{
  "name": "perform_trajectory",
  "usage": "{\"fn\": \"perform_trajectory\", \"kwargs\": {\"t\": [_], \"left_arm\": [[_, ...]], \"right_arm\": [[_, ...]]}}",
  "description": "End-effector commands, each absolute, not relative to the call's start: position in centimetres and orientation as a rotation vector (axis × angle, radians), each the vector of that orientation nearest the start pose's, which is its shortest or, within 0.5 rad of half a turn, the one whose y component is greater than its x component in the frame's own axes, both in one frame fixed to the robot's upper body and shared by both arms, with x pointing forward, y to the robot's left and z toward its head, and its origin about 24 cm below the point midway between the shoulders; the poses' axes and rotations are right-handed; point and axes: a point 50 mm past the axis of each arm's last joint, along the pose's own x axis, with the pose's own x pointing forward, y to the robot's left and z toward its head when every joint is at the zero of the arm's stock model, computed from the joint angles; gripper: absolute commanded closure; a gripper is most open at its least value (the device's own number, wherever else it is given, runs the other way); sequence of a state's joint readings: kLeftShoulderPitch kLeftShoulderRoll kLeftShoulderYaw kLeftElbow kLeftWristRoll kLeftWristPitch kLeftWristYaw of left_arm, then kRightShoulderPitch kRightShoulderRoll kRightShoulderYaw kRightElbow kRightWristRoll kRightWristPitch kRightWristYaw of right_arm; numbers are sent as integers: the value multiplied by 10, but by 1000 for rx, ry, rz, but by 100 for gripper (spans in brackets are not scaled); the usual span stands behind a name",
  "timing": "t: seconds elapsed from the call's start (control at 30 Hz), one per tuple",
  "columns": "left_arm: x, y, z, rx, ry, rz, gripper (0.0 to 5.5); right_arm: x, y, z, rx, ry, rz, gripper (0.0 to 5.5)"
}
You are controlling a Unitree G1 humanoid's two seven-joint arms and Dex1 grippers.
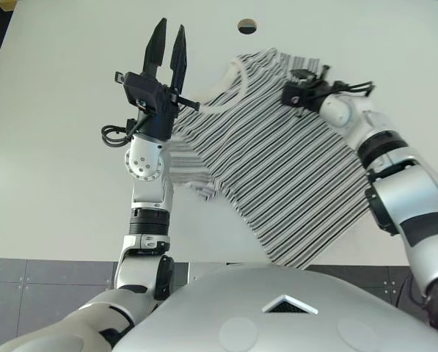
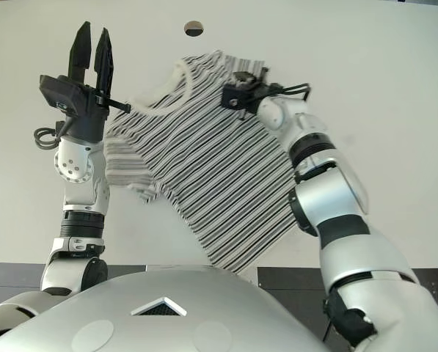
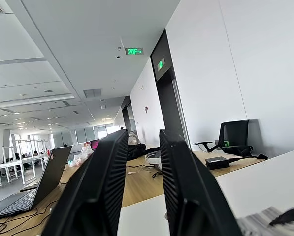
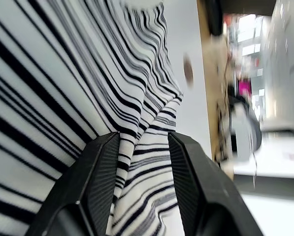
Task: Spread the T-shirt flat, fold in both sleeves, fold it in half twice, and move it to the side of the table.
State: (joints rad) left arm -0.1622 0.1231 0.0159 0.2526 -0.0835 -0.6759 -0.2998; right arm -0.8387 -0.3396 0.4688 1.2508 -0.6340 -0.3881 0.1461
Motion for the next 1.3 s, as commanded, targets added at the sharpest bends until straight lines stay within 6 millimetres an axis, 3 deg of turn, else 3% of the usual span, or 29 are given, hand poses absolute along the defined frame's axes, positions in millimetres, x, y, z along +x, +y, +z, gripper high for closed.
{"fn": "perform_trajectory", "kwargs": {"t": [0.03, 0.17, 0.27, 0.4, 0.5, 0.6, 0.67, 0.8, 0.9, 1.1, 1.3], "left_arm": [[268, 152, 90, 135, -576, -313, 434], [267, 152, 89, 173, -560, -337, 434], [263, 152, 79, 314, -494, -433, 434], [262, 158, 70, 375, -412, -472, 434], [258, 166, 62, 386, -330, -496, 434], [251, 172, 62, 378, -298, -495, 434], [246, 174, 61, 336, -251, -507, 434], [243, 183, 49, 182, -36, -497, 434], [242, 187, 31, -38, 183, -467, 434], [248, 172, 1, -419, 488, -422, 344], [261, 149, -5, -510, 601, -448, 325]], "right_arm": [[363, -208, 37, -1218, 303, 521, 368], [350, -239, 25, -1086, 461, 482, 368], [335, -278, 19, -1051, 601, 358, 368], [332, -291, 23, -1013, 620, 294, 368], [346, -286, 43, -1004, 475, 248, 368], [367, -266, 90, -986, 104, 210, 368], [371, -256, 115, -1005, -80, 222, 368], [372, -247, 143, -1063, -273, 262, 368], [370, -240, 156, -1065, -369, 279, 368], [365, -227, 166, -1080, -467, 323, 367], [363, -219, 162, -1077, -472, 360, 367]]}}
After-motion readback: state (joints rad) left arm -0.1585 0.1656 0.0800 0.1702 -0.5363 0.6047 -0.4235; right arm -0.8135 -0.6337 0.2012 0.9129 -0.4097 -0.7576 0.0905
